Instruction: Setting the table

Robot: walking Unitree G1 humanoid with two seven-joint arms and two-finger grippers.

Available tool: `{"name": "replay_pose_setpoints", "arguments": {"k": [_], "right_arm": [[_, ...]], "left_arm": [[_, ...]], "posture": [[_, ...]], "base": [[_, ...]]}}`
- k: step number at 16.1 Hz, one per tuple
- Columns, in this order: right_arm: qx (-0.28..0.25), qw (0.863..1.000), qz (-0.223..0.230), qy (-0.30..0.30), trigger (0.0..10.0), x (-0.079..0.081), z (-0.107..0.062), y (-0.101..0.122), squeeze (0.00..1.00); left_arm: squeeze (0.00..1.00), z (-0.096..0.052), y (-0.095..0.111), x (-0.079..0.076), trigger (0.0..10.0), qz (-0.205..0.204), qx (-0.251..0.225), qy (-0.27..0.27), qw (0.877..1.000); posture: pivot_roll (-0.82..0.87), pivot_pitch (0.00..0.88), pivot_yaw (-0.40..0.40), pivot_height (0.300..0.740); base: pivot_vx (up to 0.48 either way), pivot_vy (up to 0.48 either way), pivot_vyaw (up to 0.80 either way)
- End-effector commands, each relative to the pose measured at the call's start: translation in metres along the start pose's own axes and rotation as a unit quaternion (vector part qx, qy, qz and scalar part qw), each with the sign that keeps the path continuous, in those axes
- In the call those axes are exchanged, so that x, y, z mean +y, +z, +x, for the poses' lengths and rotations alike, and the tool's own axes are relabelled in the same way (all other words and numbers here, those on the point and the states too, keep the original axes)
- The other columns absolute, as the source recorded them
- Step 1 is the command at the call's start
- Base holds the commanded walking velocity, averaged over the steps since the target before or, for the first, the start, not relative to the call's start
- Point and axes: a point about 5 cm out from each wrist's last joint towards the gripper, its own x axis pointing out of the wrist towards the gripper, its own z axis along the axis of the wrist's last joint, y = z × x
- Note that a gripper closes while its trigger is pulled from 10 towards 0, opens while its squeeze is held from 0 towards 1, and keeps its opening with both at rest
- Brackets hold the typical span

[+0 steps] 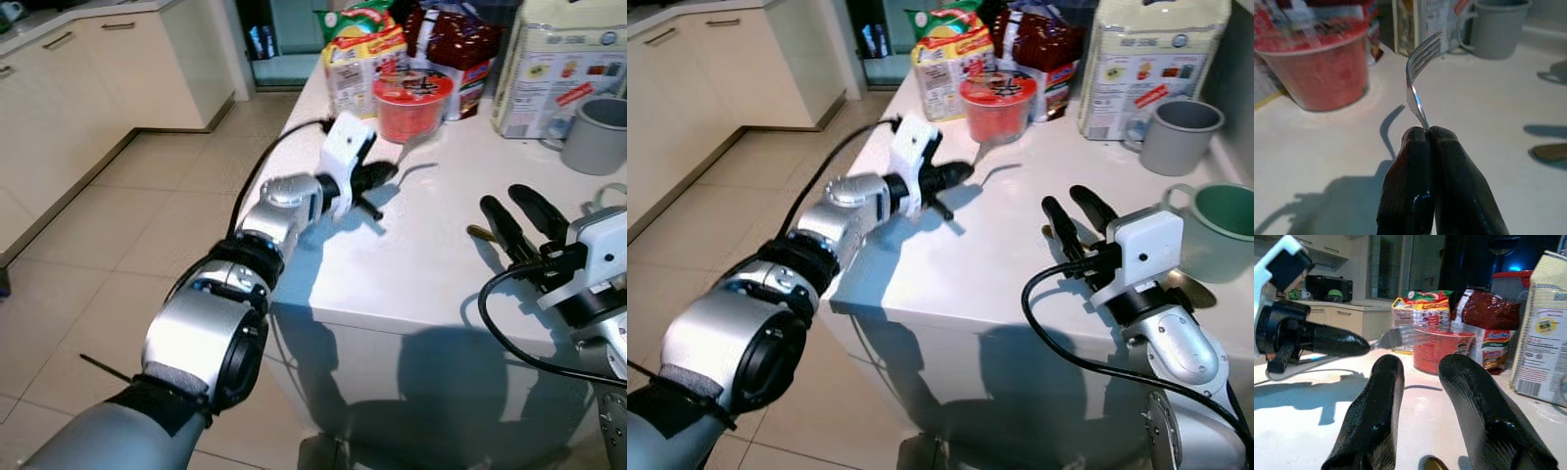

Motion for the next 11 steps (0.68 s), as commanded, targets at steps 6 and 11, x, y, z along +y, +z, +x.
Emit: {"name": "replay_pose_setpoints", "arguments": {"k": [6,11], "right_arm": [[0.001,1.000,0.007,0.012,10.0,0.005,0.004,-0.003,0.00],[0.025,1.000,0.014,0.007,10.0,0.008,0.011,-0.015,0.00]], "left_arm": [[0.00,-0.017,0.037,0.029,0.0,0.015,-0.065,0.054,0.996],[0.00,-0.061,0.044,0.072,0.0,0.045,-0.078,0.145,0.985]], "posture": [[-0.17,0.000,0.140,0.740],[-0.12,0.000,0.116,0.740]], "base": [[0.000,0.000,0.00],[0.000,0.000,0.00]]}}
